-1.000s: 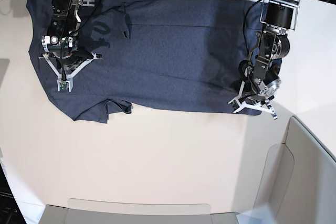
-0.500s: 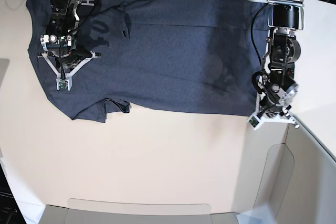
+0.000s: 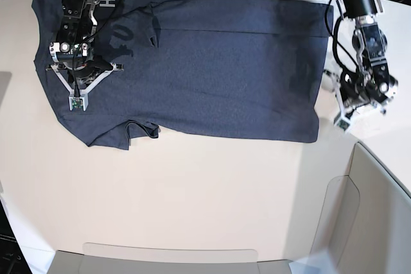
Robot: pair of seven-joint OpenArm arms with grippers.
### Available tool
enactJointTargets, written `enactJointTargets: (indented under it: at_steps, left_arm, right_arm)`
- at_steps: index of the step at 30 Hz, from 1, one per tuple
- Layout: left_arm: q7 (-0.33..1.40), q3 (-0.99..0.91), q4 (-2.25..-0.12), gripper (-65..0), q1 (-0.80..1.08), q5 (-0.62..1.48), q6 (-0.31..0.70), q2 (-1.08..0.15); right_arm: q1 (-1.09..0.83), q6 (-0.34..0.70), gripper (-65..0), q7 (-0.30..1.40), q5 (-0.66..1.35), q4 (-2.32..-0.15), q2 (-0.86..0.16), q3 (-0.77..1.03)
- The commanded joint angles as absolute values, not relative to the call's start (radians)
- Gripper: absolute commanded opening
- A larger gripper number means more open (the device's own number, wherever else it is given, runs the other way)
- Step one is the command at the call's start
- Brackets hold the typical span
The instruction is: Layout the t-shirt on the table in an organized manner, then fold the t-shirt properly
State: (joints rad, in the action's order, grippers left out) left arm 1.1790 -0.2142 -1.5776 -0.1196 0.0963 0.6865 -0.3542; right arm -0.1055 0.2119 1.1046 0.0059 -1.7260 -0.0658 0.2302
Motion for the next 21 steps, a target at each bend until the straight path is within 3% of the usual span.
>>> enactJointTargets:
  at_steps: [1, 14, 21]
  left_arm:
    - [1.165, -0.22, -1.609, -65.0, -0.13, 0.111, 0.684, -0.366]
    - [1.245, -0.306, -1.684, -65.0, -0.076, 0.404, 0.685, -0.349]
    - [1.248, -0.303, -1.646, -65.0, -0.101, 0.42, 0.685, -0.348]
  right_arm:
    - [-0.124, 0.211, -65.0, 1.193, -0.021, -1.716, -0.07, 0.232]
    - [-0.122, 0.211, -65.0, 1.193, -0.021, -1.716, -0.07, 0.232]
    - [-0.124, 0.211, -65.0, 1.193, -0.021, -1.718, -0.07, 0.232]
